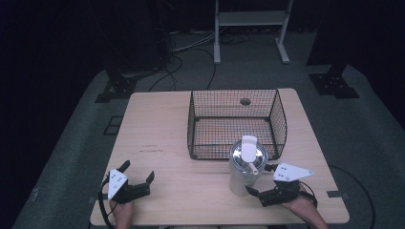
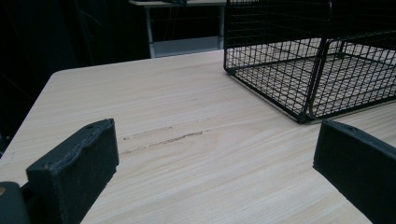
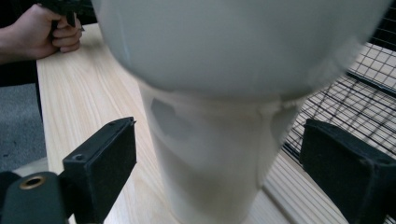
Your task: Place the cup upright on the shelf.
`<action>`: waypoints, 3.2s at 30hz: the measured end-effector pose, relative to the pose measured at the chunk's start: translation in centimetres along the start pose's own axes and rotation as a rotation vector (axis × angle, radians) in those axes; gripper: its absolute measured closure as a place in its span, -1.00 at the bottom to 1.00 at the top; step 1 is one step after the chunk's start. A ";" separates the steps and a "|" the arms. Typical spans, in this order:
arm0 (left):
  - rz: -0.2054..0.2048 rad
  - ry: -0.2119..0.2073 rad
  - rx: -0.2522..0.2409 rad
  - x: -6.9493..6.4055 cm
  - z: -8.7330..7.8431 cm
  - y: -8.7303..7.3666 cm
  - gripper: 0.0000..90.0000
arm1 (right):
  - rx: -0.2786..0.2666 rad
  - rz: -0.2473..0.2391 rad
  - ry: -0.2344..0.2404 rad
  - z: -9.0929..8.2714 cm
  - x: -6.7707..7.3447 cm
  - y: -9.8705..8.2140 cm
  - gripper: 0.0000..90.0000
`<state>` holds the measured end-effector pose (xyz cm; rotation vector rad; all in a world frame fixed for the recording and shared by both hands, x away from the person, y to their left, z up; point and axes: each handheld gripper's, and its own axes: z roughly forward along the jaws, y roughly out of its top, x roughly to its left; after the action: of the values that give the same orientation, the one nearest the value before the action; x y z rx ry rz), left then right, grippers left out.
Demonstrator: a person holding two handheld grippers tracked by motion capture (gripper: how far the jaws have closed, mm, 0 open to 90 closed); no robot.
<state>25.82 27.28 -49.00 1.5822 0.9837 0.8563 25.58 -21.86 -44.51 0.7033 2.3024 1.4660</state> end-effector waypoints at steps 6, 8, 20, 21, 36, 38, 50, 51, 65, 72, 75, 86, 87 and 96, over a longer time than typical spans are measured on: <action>0.001 0.000 -0.002 0.0 0.0 0.0 -1.00 | -0.026 0.003 -0.006 1.0 0.1 0.1 -0.78; 0.000 0.000 -0.001 0.0 0.0 0.0 -1.00 | -0.031 -0.002 -0.008 1.1 0.1 0.1 -0.78; -0.002 -0.001 -0.004 0.0 0.0 0.0 -1.00 | -0.073 0.002 -0.024 2.3 0.2 0.1 -0.81; -0.002 -0.001 -0.003 0.0 0.0 0.0 -1.00 | -0.077 0.011 -0.023 2.4 0.3 0.1 -0.82; 0.000 -0.001 -0.003 0.0 0.0 0.0 -1.00 | -0.120 0.002 -0.032 3.3 0.4 0.1 -0.82; 0.000 -0.001 -0.002 0.0 0.0 0.0 -1.00 | -0.127 0.002 -0.034 3.4 0.4 0.1 -0.82; -0.003 -0.002 -0.005 0.1 -0.1 0.0 -1.00 | -0.137 0.005 -0.036 3.4 0.4 0.0 -0.79; -0.003 -0.004 -0.005 0.1 -0.1 0.0 -1.00 | -0.136 0.006 -0.035 3.3 0.4 0.0 -0.79; -0.004 -0.004 -0.006 0.1 -0.1 0.0 -1.00 | -0.126 -0.015 -0.023 2.4 0.1 1.5 -0.79; -0.007 -0.004 -0.006 0.1 -0.1 0.0 -1.00 | -0.154 -0.014 -0.001 1.5 -0.4 3.4 -0.79; -0.012 -0.004 -0.011 0.1 0.0 0.0 -1.00 | -0.161 -0.022 0.002 1.3 -0.5 3.9 -0.79; -0.010 -0.006 -0.010 0.2 -0.1 0.0 -1.00 | -0.179 -0.027 0.044 0.8 -1.1 7.5 -0.79; -0.010 -0.006 -0.010 0.2 -0.1 0.0 -1.00 | -0.179 -0.027 0.044 0.8 -1.1 7.5 -0.79; -0.009 -0.008 -0.012 0.2 -0.1 0.0 -1.00 | -0.176 -0.046 0.079 1.0 -1.5 10.2 -0.79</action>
<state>25.84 27.50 -48.99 1.5689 0.9775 0.8482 29.68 -18.32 -35.66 0.5481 2.1956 1.6778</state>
